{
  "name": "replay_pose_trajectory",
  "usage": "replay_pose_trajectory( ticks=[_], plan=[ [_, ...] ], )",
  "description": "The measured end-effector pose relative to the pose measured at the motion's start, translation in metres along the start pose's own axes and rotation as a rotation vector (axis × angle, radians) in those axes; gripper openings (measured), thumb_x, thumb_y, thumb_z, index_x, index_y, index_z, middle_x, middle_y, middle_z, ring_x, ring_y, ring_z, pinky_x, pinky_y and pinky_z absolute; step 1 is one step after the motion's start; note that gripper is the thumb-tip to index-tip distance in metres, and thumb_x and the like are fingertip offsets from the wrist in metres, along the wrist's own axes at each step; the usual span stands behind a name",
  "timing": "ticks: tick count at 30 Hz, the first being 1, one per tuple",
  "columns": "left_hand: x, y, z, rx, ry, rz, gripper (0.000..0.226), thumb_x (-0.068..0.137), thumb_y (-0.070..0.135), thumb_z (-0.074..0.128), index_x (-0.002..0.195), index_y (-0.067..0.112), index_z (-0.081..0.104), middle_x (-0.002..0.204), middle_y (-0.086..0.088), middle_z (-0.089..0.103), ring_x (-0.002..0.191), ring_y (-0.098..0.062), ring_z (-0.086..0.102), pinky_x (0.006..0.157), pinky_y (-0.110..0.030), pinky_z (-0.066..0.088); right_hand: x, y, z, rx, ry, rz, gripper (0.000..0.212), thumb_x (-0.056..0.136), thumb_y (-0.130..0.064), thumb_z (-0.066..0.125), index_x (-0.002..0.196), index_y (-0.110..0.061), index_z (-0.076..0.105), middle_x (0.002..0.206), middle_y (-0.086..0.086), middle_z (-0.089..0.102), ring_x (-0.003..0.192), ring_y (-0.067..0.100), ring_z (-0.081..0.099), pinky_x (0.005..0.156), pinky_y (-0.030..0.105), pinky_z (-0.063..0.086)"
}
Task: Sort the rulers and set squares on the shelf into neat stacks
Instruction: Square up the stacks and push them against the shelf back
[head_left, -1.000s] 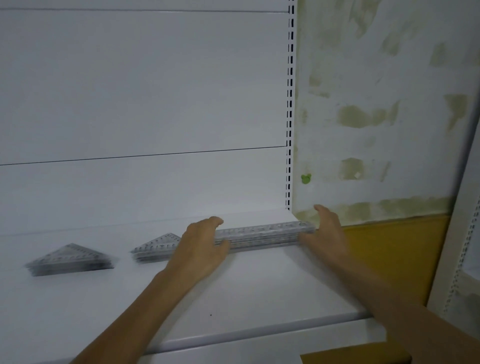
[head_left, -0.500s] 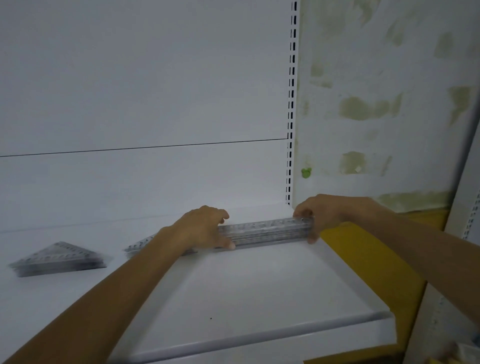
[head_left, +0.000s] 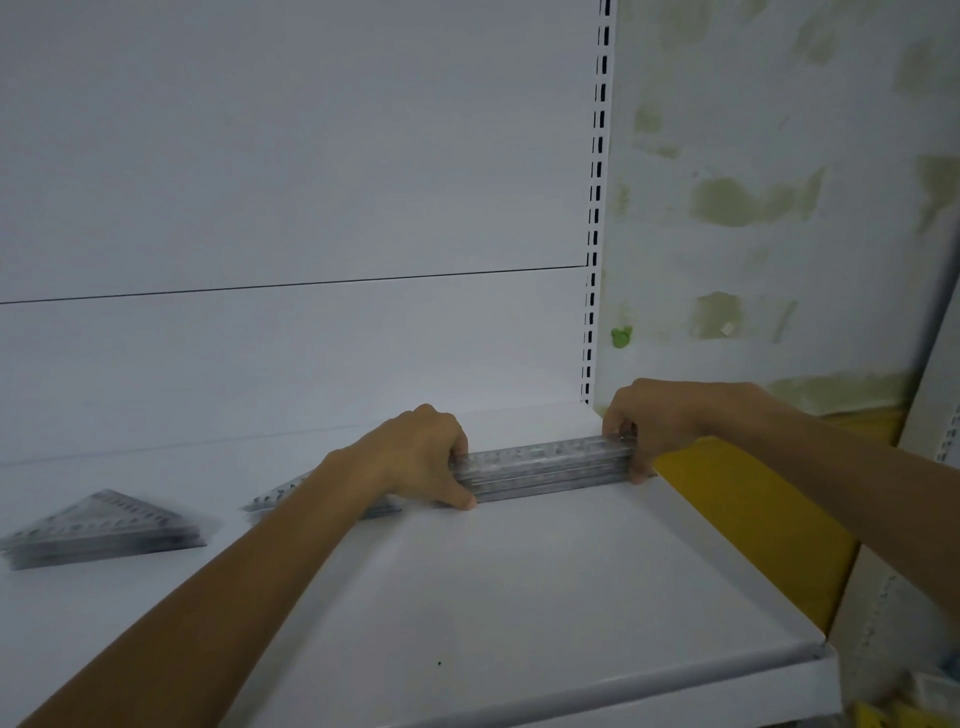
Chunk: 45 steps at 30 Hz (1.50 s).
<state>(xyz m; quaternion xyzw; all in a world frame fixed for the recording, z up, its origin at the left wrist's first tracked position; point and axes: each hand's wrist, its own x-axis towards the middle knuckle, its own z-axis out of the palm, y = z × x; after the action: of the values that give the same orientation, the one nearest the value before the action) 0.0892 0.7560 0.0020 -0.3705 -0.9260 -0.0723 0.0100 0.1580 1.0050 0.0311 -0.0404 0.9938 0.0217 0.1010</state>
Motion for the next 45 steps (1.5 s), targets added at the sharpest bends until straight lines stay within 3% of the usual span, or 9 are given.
replay_pose_trajectory(
  ticks=[5,10,16,26,31,34,38,41,45],
  plan=[
    [-0.003,-0.009,-0.002,0.014,-0.055,-0.05,0.046,0.066,0.048,0.073,0.102,0.026,0.056,0.082,0.018,0.043,0.083,-0.01,0.052,0.07,-0.023,0.042,0.0,0.0,0.002,-0.009,-0.011,0.025,0.03,0.071,-0.027,0.076,0.093,-0.012,0.063,0.088,0.001,0.054,0.081,0.016,0.049,0.056,0.019,0.032],
    [-0.005,-0.012,-0.005,0.019,-0.081,-0.031,0.034,0.067,0.046,0.076,0.083,0.027,0.052,0.078,0.013,0.049,0.073,-0.008,0.051,0.062,-0.023,0.039,0.002,-0.001,0.0,-0.043,-0.05,0.028,0.028,0.07,-0.029,0.077,0.065,-0.026,0.05,0.072,-0.008,0.049,0.067,0.007,0.045,0.054,0.019,0.03],
    [-0.006,-0.01,-0.009,-0.005,-0.098,-0.066,0.06,0.062,0.061,0.073,0.106,0.024,0.06,0.095,0.011,0.058,0.091,-0.011,0.057,0.077,-0.026,0.044,0.003,-0.002,-0.005,0.021,-0.1,0.033,0.027,0.068,-0.036,0.078,0.074,-0.022,0.056,0.082,-0.007,0.054,0.077,0.011,0.05,0.061,0.02,0.033],
    [0.0,-0.012,-0.006,-0.167,-0.046,-0.025,0.032,0.061,0.049,0.079,0.068,0.032,0.054,0.071,0.017,0.052,0.075,-0.005,0.051,0.068,-0.023,0.038,0.009,-0.005,-0.009,-0.05,-0.079,0.04,0.042,0.065,-0.04,0.079,0.093,-0.009,0.068,0.076,-0.004,0.058,0.066,0.007,0.048,0.058,0.02,0.036],
    [-0.001,-0.012,-0.004,-0.16,-0.031,-0.041,0.031,0.063,0.05,0.078,0.067,0.032,0.053,0.069,0.016,0.051,0.068,-0.002,0.049,0.063,-0.023,0.037,0.012,-0.005,-0.008,-0.067,-0.084,0.054,0.046,0.068,-0.04,0.077,0.1,-0.009,0.068,0.099,0.007,0.067,0.077,0.013,0.052,0.07,0.025,0.04],
    [-0.004,-0.01,-0.002,-0.167,-0.041,-0.054,0.031,0.067,0.05,0.075,0.081,0.027,0.06,0.084,0.01,0.06,0.082,-0.012,0.055,0.074,-0.026,0.043,0.012,-0.006,-0.008,-0.05,-0.107,0.08,0.05,0.069,-0.038,0.077,0.103,-0.003,0.065,0.104,0.012,0.066,0.081,0.017,0.051,0.072,0.028,0.039],
    [-0.02,-0.011,-0.008,-0.213,-0.001,-0.096,0.078,0.065,0.059,0.071,0.131,0.024,0.047,0.126,0.009,0.054,0.115,-0.011,0.05,0.1,-0.032,0.041,0.01,-0.012,-0.009,-0.117,-0.15,0.105,0.053,0.07,-0.039,0.076,0.108,-0.005,0.062,0.099,0.003,0.057,0.089,0.017,0.051,0.076,0.028,0.038],
    [-0.041,-0.025,-0.019,-0.237,0.116,-0.122,0.083,0.062,0.065,0.068,0.133,0.03,0.044,0.131,0.009,0.05,0.117,-0.009,0.046,0.097,-0.026,0.037,0.009,-0.017,-0.011,-0.072,-0.161,0.133,0.079,0.067,-0.045,0.077,0.134,-0.021,0.042,0.127,-0.004,0.047,0.122,0.02,0.043,0.101,0.034,0.035],
    [-0.08,-0.06,-0.021,-0.211,0.158,-0.27,0.097,0.05,0.073,0.064,0.135,0.033,0.038,0.131,0.008,0.05,0.118,-0.013,0.047,0.097,-0.03,0.039,0.014,-0.04,-0.016,0.132,0.017,-0.004,0.089,0.066,-0.056,0.073,0.14,-0.028,0.032,0.137,-0.005,0.046,0.123,0.016,0.044,0.101,0.031,0.034]
  ],
)
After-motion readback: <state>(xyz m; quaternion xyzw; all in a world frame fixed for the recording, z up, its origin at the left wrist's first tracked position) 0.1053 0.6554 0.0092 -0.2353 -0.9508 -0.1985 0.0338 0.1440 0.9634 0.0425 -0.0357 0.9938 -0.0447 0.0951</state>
